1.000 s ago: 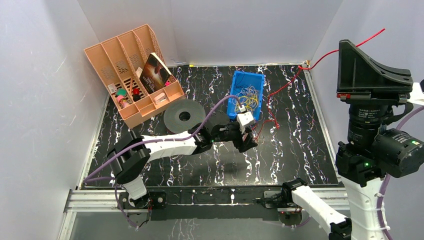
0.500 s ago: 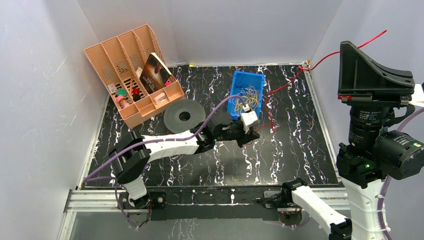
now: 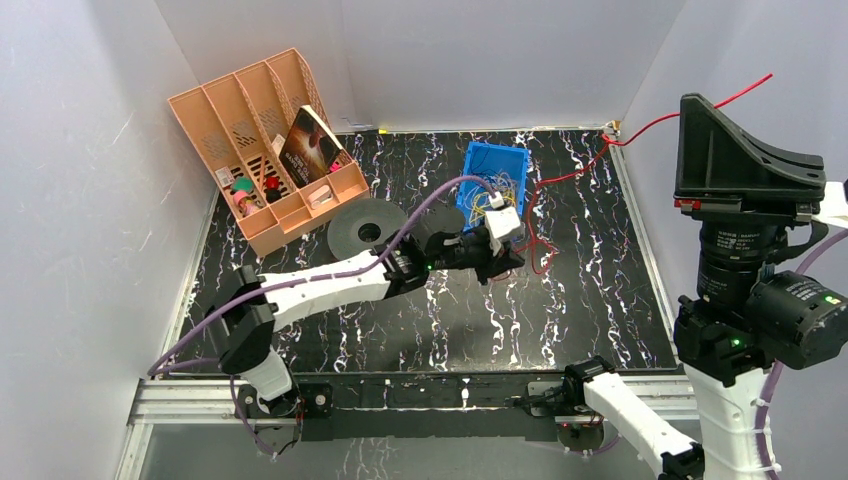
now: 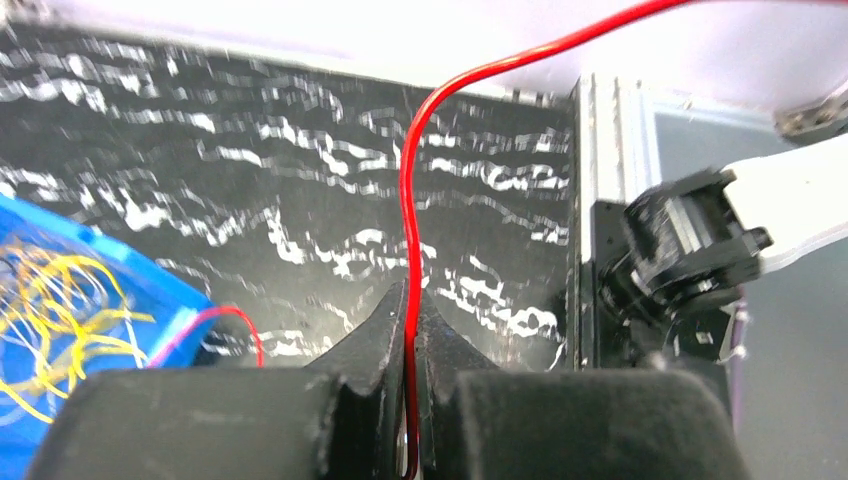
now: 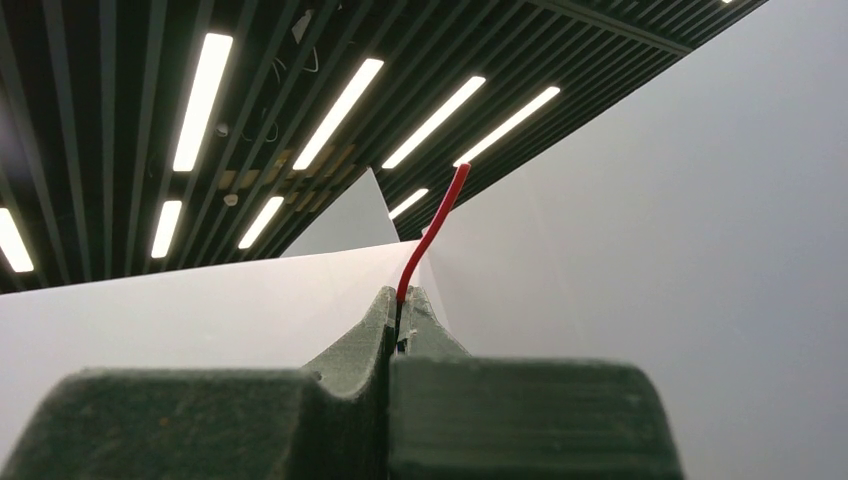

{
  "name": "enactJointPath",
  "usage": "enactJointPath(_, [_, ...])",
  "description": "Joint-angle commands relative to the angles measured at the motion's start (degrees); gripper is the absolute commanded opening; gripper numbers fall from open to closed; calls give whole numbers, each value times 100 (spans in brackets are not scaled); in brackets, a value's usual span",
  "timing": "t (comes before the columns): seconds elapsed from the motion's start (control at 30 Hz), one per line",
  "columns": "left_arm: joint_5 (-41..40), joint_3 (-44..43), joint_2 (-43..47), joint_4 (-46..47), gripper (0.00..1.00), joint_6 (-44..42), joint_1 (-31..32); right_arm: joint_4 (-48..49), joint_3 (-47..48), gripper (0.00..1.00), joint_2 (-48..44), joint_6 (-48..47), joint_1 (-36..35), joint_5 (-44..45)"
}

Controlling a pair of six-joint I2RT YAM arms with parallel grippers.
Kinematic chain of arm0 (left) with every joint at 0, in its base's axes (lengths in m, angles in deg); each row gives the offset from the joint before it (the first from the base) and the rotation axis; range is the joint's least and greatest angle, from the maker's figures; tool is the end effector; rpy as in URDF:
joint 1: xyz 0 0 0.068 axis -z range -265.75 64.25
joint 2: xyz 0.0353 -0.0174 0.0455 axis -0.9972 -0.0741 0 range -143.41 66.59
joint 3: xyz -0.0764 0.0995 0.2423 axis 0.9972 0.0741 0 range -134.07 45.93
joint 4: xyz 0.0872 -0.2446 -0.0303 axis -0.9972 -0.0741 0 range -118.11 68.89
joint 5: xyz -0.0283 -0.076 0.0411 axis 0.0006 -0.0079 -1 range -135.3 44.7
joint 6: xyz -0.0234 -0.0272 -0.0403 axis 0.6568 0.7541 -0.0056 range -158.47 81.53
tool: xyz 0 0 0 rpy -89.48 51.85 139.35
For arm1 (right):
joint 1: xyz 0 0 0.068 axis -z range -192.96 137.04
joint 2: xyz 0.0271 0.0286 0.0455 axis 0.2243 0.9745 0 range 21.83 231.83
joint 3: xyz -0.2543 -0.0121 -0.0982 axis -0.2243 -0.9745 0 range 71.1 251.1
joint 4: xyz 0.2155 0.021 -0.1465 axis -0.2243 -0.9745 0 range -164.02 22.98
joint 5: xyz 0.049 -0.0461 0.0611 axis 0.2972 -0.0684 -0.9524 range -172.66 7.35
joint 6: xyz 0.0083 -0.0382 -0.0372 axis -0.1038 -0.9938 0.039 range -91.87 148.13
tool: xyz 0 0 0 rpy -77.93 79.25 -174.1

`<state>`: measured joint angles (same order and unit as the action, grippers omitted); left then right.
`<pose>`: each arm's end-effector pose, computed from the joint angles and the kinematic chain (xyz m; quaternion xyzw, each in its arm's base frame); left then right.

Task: Wrap the cables

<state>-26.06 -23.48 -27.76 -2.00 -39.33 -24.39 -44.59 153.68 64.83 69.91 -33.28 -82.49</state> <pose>0.1789 -0.3519 0.3169 0.4740 0.5686 -0.4401 0.5083 0.0272 0.0099 0.5927 0.0464 0.2373 0.5001 0.8315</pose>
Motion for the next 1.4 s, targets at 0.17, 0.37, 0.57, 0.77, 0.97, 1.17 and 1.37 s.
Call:
enactJointPath(0.17, [255, -1441, 1050, -686, 0, -620, 51, 127, -189, 0, -332, -249, 10, 235])
enactJointPath(0.37, [302, -2300, 913, -1124, 0, -1033, 51, 86, -158, 0, -404, -256, 15, 251])
enactJointPath(0.57, [293, -2533, 881, -1125, 0, -1105, 51, 21, -98, 0, -441, -267, 12, 234])
enactJointPath(0.77, [347, -1812, 1073, -857, 0, -707, 51, -64, -204, 0, -556, -382, 10, 263])
enactJointPath(0.97, [399, -921, 1066, -303, 0, -215, 51, -396, -523, 0, -695, -396, 10, 173])
enactJointPath(1.17, [393, -579, 687, -368, 0, 56, 51, -784, -1124, 0, -960, -494, 15, 297])
enactJointPath(1.37, [-28, 47, 678, -338, 37, 281, 51, -1331, -1618, 0, -1207, -876, 15, 542])
